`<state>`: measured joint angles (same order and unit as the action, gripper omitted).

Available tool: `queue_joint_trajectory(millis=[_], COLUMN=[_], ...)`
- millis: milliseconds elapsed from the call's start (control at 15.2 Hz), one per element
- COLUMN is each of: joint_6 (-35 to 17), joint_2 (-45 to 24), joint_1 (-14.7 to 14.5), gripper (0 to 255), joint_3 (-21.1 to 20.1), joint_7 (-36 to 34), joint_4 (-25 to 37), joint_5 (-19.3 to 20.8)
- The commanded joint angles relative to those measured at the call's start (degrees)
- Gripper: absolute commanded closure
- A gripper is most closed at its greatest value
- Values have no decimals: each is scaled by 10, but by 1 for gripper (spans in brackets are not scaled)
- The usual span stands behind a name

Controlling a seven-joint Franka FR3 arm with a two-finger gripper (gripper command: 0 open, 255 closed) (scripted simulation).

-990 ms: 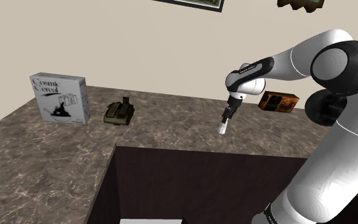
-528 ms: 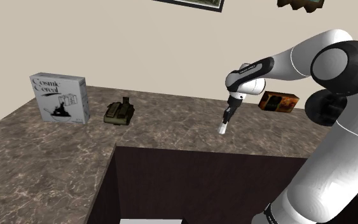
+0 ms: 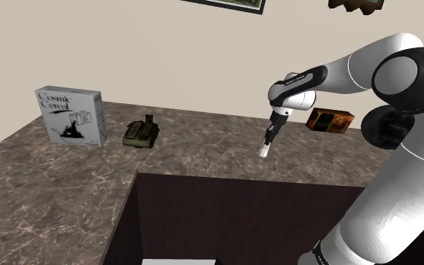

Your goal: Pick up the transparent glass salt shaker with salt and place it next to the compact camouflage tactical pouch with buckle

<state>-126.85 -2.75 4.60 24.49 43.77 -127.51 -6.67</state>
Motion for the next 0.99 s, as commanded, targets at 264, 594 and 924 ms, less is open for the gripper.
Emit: queue_joint_trajectory(millis=[264,594,924], joint_6=[44,81,118], joint_2=[25,44,59], joint_1=[-1,-1,-2], gripper=[255,255,255], joint_3=[0,0,-2], joint_7=[-13,-23,-31], joint_4=[22,43,66], joint_5=[16,27,35])
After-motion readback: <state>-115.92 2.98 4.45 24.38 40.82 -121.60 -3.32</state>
